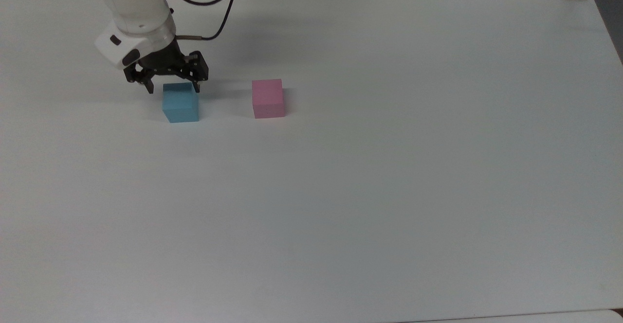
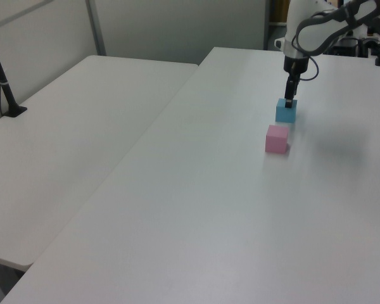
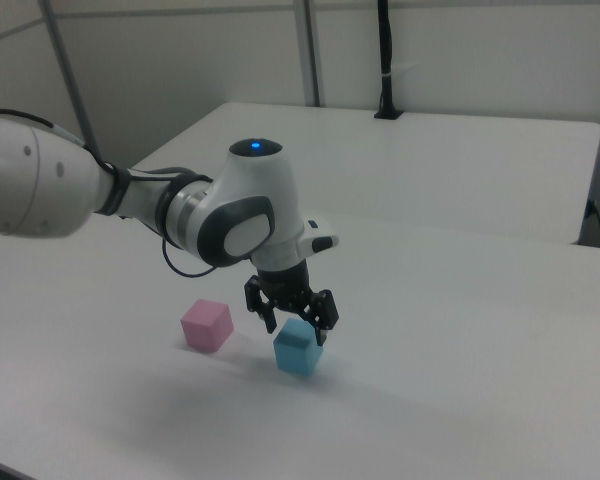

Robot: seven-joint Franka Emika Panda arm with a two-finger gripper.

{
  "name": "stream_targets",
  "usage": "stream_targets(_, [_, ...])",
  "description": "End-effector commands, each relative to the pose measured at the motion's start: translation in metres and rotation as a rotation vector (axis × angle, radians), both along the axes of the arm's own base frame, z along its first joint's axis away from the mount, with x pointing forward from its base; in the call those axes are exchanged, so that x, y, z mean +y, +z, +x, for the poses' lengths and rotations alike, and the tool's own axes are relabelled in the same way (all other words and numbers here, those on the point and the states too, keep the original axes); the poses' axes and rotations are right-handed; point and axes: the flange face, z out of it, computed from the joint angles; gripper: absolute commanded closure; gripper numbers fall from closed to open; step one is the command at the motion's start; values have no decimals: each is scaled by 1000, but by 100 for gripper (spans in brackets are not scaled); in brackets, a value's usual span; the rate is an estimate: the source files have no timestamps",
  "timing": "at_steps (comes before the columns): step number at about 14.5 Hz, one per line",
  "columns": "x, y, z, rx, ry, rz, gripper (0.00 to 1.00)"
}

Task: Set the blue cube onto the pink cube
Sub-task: 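Close the gripper on the light-blue cube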

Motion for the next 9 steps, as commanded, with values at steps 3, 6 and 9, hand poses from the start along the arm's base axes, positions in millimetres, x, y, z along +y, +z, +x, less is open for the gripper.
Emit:
stream_targets(3, [7,-25,14,-59,-15,-3,1])
stream_targets(6, [6,-17,15,-64,-23,0,48])
stream_targets(9, [12,11,18,-50,-69,31,59])
